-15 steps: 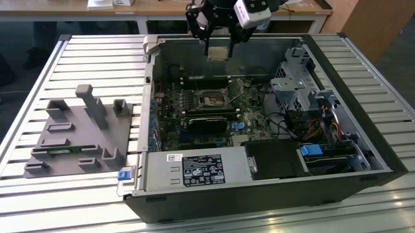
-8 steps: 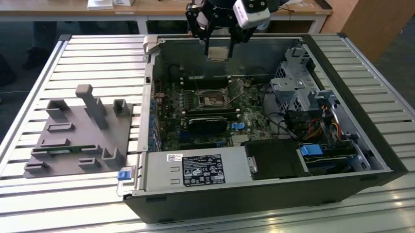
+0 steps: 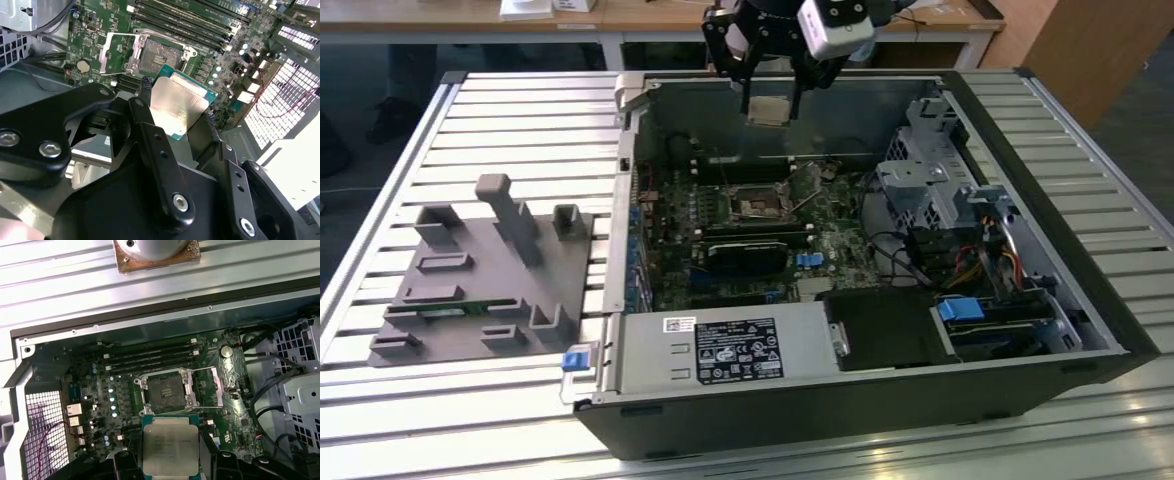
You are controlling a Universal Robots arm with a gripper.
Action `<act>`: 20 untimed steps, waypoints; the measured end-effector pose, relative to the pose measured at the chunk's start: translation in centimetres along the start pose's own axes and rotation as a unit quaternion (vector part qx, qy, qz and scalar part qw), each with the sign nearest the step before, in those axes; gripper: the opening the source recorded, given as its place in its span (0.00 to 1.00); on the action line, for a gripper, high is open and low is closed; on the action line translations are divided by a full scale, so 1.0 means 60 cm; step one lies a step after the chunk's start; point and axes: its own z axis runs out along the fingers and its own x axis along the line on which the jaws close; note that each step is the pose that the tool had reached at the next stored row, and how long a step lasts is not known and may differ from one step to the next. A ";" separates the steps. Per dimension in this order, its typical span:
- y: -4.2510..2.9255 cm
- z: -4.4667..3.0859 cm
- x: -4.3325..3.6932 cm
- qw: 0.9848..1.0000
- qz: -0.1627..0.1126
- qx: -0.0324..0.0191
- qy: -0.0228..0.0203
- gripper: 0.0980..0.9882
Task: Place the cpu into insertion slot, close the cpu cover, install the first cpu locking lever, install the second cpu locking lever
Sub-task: 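Place the cpu into insertion slot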
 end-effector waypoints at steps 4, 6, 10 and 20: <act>0.000 0.000 0.000 1.000 0.007 0.000 -0.001 0.50; 0.000 0.000 0.000 1.000 0.011 0.000 -0.001 0.50; 0.000 0.000 0.000 1.000 0.018 0.000 -0.002 0.50; 0.000 0.000 0.000 0.999 0.035 -0.001 -0.003 0.50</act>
